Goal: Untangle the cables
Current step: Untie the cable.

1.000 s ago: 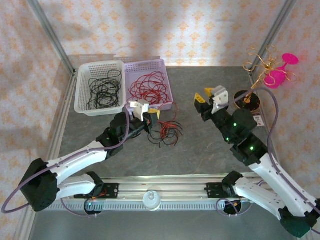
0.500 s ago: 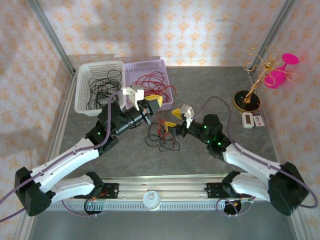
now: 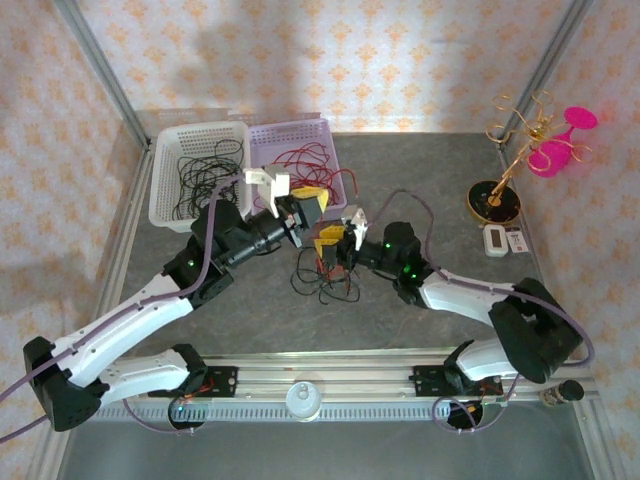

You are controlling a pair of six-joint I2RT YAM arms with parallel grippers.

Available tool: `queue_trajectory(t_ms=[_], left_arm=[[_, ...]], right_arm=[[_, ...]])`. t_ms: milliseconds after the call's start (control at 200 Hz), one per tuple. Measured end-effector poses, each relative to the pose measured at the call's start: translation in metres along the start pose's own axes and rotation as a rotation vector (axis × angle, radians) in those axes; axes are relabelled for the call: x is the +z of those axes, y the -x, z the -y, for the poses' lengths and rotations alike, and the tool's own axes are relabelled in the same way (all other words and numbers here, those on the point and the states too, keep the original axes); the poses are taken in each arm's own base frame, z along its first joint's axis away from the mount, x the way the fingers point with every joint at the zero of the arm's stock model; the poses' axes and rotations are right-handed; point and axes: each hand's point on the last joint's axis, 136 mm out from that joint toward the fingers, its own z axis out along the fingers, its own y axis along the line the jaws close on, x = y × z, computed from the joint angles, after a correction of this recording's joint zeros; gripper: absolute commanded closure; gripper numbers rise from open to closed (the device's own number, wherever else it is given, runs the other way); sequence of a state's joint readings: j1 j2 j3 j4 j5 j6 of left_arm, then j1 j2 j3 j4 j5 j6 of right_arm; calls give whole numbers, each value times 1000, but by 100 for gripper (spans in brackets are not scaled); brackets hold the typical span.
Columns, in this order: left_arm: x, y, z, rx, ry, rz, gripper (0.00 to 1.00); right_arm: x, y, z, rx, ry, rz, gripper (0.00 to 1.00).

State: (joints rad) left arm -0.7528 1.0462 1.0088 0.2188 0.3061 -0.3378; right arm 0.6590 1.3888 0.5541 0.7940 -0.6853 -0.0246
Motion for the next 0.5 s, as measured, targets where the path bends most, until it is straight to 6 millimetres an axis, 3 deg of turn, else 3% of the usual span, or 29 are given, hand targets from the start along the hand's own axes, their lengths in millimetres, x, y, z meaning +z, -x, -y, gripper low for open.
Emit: queue_trajectory(t_ms=[85, 255, 390, 501], left_arm=[[-2, 9, 3, 10, 8, -2, 100], [-1, 1, -2, 22, 47, -71, 100], [-2, 13, 1, 42, 56, -70, 100], [-8, 60, 21, 67, 18, 38, 100]], right_arm=[[2, -23, 13, 63, -55, -35, 90], [-2, -34, 26, 91, -124, -8, 93], [-5, -35, 36, 98, -180, 14, 70], [-12, -72, 47, 143, -239, -70, 64]])
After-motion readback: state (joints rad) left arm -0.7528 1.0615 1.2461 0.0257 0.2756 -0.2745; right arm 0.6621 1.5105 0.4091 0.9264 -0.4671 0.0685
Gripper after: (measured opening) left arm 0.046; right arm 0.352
